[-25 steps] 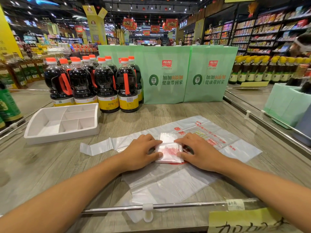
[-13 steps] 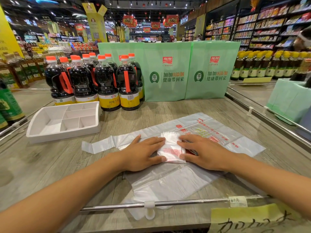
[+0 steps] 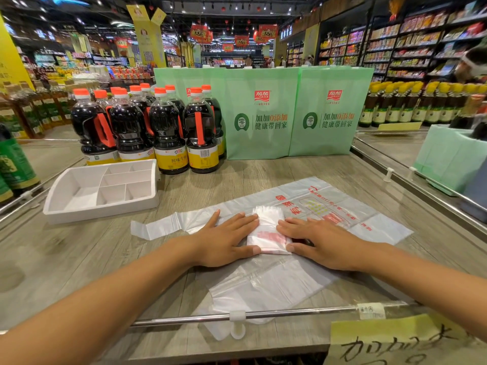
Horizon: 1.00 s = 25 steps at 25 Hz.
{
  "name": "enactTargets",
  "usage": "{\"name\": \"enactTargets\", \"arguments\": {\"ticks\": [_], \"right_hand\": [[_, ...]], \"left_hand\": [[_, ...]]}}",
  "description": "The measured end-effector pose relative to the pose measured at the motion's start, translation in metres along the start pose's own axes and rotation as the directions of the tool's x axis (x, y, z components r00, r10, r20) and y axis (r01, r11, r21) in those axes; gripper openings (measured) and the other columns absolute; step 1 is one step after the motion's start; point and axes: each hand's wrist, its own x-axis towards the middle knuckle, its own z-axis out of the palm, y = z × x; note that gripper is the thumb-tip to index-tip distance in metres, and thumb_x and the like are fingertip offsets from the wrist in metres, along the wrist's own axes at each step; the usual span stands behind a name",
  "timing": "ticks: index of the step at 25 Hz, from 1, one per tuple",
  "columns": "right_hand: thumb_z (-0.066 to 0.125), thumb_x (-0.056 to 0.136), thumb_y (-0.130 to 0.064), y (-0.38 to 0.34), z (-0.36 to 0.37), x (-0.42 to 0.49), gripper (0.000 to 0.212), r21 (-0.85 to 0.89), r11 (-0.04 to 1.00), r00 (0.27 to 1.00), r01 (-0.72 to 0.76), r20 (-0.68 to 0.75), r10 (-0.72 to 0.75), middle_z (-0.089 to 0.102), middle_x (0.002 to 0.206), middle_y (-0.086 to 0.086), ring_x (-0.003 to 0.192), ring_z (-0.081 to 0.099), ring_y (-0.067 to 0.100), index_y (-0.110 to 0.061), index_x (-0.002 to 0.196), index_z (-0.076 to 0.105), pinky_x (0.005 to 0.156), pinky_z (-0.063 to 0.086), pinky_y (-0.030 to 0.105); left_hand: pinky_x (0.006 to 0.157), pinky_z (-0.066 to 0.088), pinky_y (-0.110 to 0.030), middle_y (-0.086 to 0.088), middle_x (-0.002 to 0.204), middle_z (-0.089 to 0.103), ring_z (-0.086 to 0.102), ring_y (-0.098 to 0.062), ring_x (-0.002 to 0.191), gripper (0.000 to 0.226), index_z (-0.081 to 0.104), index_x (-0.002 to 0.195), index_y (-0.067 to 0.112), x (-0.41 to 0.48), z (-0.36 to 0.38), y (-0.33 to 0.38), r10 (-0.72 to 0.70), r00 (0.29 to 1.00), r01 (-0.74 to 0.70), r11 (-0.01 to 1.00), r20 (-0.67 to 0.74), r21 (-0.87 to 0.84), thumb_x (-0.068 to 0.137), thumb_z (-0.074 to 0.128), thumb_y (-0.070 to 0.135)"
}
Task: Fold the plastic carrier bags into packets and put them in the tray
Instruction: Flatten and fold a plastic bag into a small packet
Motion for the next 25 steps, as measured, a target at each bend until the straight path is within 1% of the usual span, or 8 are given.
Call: {"name": "enactTargets", "arguments": {"ticks": [4,7,9,12,15,19,22,25], "right_hand": [[0.038,0.093,-0.073,-0.002,-0.004,-0.005,0.063,-0.094,0.996,0.997,-0.002,-0.078,-0.005,0.042,0.156,-0.02,0.144,0.039,0.002,-0.042,0.147,0.049,0.119,0.034,0.037],[0.047,0.084,-0.084,-0.003,-0.005,-0.01,0.074,-0.017,1.0,0.991,0.003,-0.131,-0.005,0.049,0.151,-0.017,0.138,0.048,0.002,-0.04,0.143,0.056,0.112,0.043,0.034],[0.051,0.082,-0.085,-0.006,-0.006,-0.011,0.076,0.005,1.0,0.988,0.02,-0.155,-0.019,0.056,0.146,-0.016,0.134,0.051,0.001,-0.035,0.139,0.061,0.109,0.046,0.033],[0.047,0.09,-0.076,-0.01,-0.007,-0.007,0.062,0.017,1.0,0.981,0.022,-0.191,-0.018,0.07,0.123,-0.017,0.109,0.066,0.006,-0.034,0.131,0.066,0.092,0.055,0.037],[0.036,0.096,-0.067,-0.008,-0.004,-0.002,0.05,0.071,0.997,0.97,-0.021,-0.239,0.038,0.075,0.097,-0.012,0.082,0.068,0.013,-0.04,0.13,0.062,0.075,0.055,0.043],[0.044,0.099,-0.058,-0.007,0.0,0.003,0.05,0.158,0.986,0.926,-0.056,-0.36,0.11,0.073,0.081,-0.019,0.072,0.066,0.006,-0.041,0.146,0.046,0.073,0.055,0.039],[0.06,0.1,-0.035,-0.01,0.001,0.01,0.05,0.185,0.982,0.889,-0.024,-0.446,0.106,0.06,0.066,-0.033,0.065,0.063,-0.001,-0.034,0.148,0.048,0.068,0.055,0.034],[0.062,0.099,-0.034,-0.007,0.005,0.012,0.046,0.177,0.983,0.894,-0.041,-0.433,0.116,0.06,0.076,-0.026,0.075,0.066,0.009,-0.036,0.143,0.052,0.074,0.056,0.042]], "left_hand": [[0.125,-0.01,-0.048,0.017,0.169,0.004,-0.002,-0.004,0.155,0.077,0.012,0.163,0.031,0.002,0.004,-0.003,0.049,0.991,-0.049,0.999,-0.122,0.004,0.099,0.029,0.071],[0.117,0.034,-0.038,0.01,0.152,0.044,0.042,-0.008,0.137,0.067,0.051,0.149,0.025,0.001,0.003,-0.005,0.191,0.91,-0.226,0.973,-0.367,-0.054,0.095,0.052,0.065],[0.103,0.046,-0.031,0.014,0.138,0.054,0.053,-0.004,0.122,0.065,0.059,0.141,0.025,-0.001,0.0,-0.005,0.193,0.897,-0.266,0.954,-0.397,-0.137,0.089,0.062,0.065],[0.1,0.046,-0.026,0.018,0.127,0.062,0.056,0.001,0.115,0.057,0.063,0.133,0.03,-0.003,-0.002,-0.003,0.162,0.885,-0.268,0.943,-0.436,-0.195,0.085,0.072,0.059],[0.092,0.049,-0.028,0.02,0.113,0.069,0.061,0.002,0.104,0.034,0.068,0.121,0.03,-0.002,-0.005,-0.001,0.129,0.852,-0.291,0.922,-0.507,-0.254,0.09,0.073,0.044],[0.085,0.053,-0.033,0.014,0.1,0.073,0.067,-0.005,0.095,0.016,0.071,0.109,0.023,0.002,-0.005,0.003,0.082,0.827,-0.31,0.892,-0.557,-0.329,0.098,0.063,0.032],[0.078,0.052,-0.044,0.005,0.086,0.069,0.065,-0.013,0.082,0.026,0.068,0.095,0.02,0.005,-0.006,0.006,0.027,0.817,-0.285,0.887,-0.576,-0.364,0.097,0.055,0.042],[0.071,0.048,-0.048,-0.002,0.072,0.063,0.057,-0.019,0.069,0.035,0.065,0.079,0.015,0.008,-0.005,0.009,-0.038,0.831,-0.266,0.85,-0.555,-0.455,0.097,0.056,0.043]]}}
